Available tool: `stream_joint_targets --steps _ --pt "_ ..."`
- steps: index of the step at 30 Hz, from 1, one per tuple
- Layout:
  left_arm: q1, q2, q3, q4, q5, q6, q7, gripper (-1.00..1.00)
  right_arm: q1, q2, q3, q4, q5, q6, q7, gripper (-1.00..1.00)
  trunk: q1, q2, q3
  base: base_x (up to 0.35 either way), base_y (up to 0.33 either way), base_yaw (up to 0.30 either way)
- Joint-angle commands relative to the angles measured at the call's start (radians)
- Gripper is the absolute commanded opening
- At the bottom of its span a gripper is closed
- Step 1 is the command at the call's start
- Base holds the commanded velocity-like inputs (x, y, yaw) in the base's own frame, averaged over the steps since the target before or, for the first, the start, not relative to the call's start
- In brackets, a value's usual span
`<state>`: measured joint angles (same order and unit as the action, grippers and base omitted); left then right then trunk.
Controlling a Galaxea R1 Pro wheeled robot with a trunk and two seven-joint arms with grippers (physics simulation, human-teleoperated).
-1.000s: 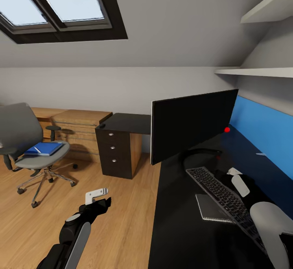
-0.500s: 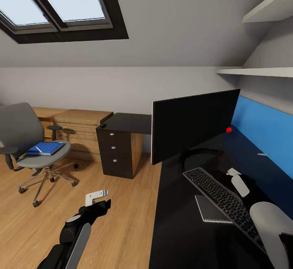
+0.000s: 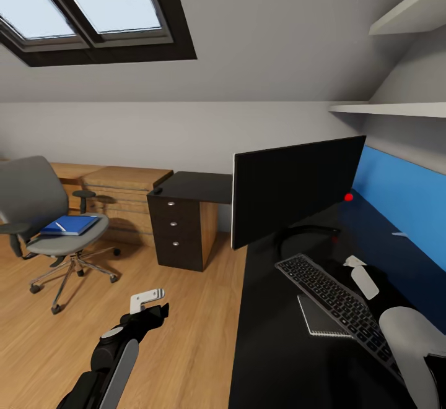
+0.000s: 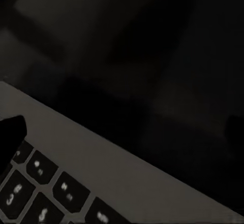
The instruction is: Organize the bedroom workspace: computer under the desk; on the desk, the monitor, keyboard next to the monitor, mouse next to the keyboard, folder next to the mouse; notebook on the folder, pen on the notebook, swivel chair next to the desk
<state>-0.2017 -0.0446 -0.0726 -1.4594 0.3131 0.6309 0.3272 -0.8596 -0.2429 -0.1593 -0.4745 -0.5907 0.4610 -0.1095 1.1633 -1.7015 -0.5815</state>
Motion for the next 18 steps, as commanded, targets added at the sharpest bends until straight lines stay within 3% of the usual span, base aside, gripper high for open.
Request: stream_joint_targets --steps 1,18 --pt "-0.001 0.0 -0.001 -0.001 0.011 0.003 0.01 1.0 0.001 0.0 -0.002 0.0 -0.019 0.009 -0.012 1.0 0.0 -0.001 -0.001 -0.156 0.141 0.0" --pt "-0.001 -0.001 -0.003 -0.001 0.011 0.003 0.009 1.0 0.001 0.004 0.001 0.001 -0.018 0.007 -0.009 1.0 0.0 -0.001 -0.001 -0.057 0.054 0.0"
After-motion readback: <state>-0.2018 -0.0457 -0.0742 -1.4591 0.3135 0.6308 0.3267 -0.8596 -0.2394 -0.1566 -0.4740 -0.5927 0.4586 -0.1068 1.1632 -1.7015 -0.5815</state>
